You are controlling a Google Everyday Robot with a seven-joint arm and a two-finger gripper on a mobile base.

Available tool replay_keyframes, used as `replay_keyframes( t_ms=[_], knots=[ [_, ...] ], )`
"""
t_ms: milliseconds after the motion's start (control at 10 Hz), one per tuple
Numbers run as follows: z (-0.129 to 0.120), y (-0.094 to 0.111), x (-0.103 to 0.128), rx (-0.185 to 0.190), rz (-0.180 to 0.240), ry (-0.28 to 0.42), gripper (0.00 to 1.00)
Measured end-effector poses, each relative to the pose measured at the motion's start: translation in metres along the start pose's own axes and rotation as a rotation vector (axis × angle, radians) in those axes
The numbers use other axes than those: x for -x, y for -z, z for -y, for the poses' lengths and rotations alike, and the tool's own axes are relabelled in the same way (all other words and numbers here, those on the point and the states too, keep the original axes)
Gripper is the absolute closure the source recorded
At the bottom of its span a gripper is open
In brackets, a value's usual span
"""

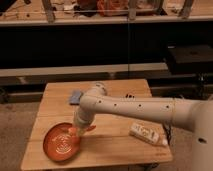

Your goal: Place the pepper in the ceramic bowl

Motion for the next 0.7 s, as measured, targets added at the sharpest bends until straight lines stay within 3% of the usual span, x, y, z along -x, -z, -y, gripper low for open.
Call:
replay_keyframes(
  t_ms=[700],
  knots=[
    [0.0052,-0.0048,0.0077,0.013,-0.004,0.015,1.0]
  ],
)
